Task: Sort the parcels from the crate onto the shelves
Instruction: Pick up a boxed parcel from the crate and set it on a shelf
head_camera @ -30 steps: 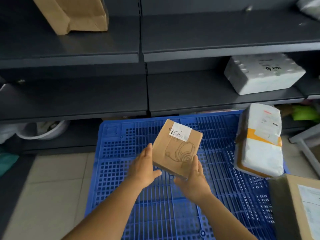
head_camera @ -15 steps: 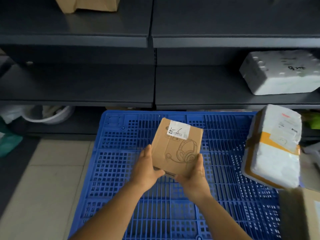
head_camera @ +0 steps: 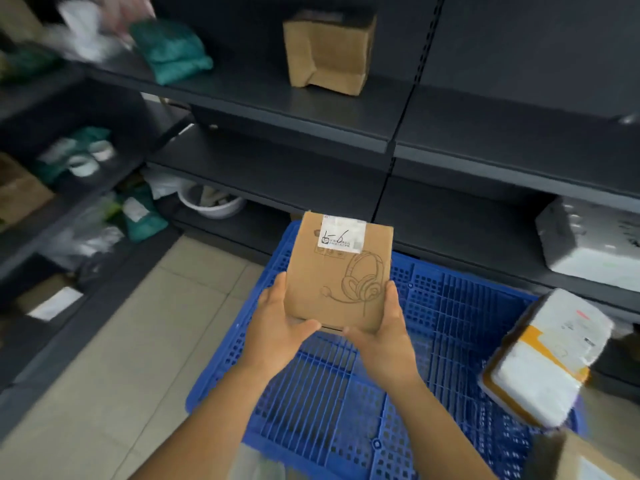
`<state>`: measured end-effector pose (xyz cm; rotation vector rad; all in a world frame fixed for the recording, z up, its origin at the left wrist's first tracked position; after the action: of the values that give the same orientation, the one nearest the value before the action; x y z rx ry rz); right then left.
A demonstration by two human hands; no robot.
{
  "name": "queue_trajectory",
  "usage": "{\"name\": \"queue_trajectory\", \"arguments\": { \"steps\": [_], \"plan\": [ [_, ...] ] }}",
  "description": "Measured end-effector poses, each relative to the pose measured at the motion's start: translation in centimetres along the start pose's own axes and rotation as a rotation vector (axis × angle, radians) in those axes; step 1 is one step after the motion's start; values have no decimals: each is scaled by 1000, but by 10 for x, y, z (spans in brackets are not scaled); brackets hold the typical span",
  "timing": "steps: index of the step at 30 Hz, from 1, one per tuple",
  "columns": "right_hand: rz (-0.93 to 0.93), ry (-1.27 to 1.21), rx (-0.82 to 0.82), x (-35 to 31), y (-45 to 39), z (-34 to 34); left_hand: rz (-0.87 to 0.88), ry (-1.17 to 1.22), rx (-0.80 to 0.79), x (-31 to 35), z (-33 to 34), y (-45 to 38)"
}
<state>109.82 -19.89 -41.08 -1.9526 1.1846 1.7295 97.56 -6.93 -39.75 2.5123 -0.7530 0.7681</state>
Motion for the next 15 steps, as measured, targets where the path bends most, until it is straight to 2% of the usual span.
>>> {"name": "queue_trajectory", "arguments": {
  "steps": [8, 15],
  "plan": [
    [-200, 82, -223, -104, 41, 46, -131, 130, 286, -18, -103, 67],
    [-332, 99, -419, -171, 95, 133, -247, 101, 514, -69, -195, 130]
  ]
}}
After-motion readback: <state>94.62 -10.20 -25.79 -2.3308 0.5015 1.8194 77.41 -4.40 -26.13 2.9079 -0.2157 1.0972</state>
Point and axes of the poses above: each hand's wrist, its own y-axis away from the middle knuckle, its own z-axis out of the palm, x = y × z, the point moved 1 cm from there along -y, towards the middle knuckle, and after that the axes turned 13 degrees about -y, right-handed, at the moved point
